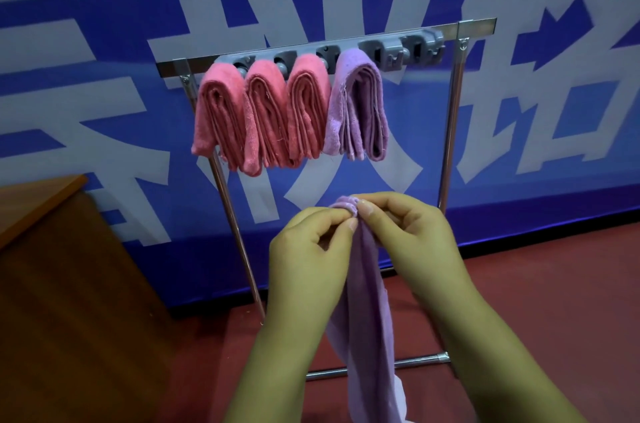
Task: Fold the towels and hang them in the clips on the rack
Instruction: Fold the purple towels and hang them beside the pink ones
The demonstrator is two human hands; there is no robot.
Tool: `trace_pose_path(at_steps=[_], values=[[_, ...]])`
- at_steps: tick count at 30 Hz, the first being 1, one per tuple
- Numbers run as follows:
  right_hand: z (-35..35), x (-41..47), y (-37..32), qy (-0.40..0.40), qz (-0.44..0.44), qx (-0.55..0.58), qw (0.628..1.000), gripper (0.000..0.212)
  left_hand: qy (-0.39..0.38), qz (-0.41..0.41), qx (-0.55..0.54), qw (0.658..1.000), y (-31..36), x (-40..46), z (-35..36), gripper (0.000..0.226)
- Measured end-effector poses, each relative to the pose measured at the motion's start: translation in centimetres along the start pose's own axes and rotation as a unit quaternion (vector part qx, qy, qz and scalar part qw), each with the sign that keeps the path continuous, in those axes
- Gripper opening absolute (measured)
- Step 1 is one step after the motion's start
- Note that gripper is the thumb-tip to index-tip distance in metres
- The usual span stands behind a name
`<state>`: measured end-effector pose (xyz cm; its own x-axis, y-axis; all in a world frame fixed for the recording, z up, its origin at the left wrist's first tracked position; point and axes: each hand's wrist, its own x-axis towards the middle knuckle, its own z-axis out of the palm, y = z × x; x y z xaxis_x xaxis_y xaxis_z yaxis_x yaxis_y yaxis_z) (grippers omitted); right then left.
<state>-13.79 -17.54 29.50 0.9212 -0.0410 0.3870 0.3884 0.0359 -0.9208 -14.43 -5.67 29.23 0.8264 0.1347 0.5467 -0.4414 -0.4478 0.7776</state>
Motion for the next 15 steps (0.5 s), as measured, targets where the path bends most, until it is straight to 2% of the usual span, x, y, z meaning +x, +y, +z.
trace_pose_path(at_steps=[3, 7, 11, 15], values=[[-0.3, 0.2, -0.5, -0.041, 0.004, 0.032, 0.999, 0.016, -0.012, 0.014, -0.012, 1.000, 0.0, 0.1, -0.5, 0.020], [-0.5, 0.3, -0.5, -0.057, 0.000, 0.024, 0.998, 0.023, -0.032, 0.048, -0.007, 0.998, -0.1, 0.2, -1.1, 0.028], [-0.8, 0.5, -0.2, -0.075, 0.010, 0.006, 0.997, 0.017, -0.072, 0.035, 0.002, 0.997, -0.1, 0.5, -1.7, 0.034], [-1.0, 0.3, 0.1, -0.110, 0.021, 0.017, 0.994, 0.012, -0.044, 0.055, 0.042, 0.997, -0.2, 0.9, -2.4, 0.018]])
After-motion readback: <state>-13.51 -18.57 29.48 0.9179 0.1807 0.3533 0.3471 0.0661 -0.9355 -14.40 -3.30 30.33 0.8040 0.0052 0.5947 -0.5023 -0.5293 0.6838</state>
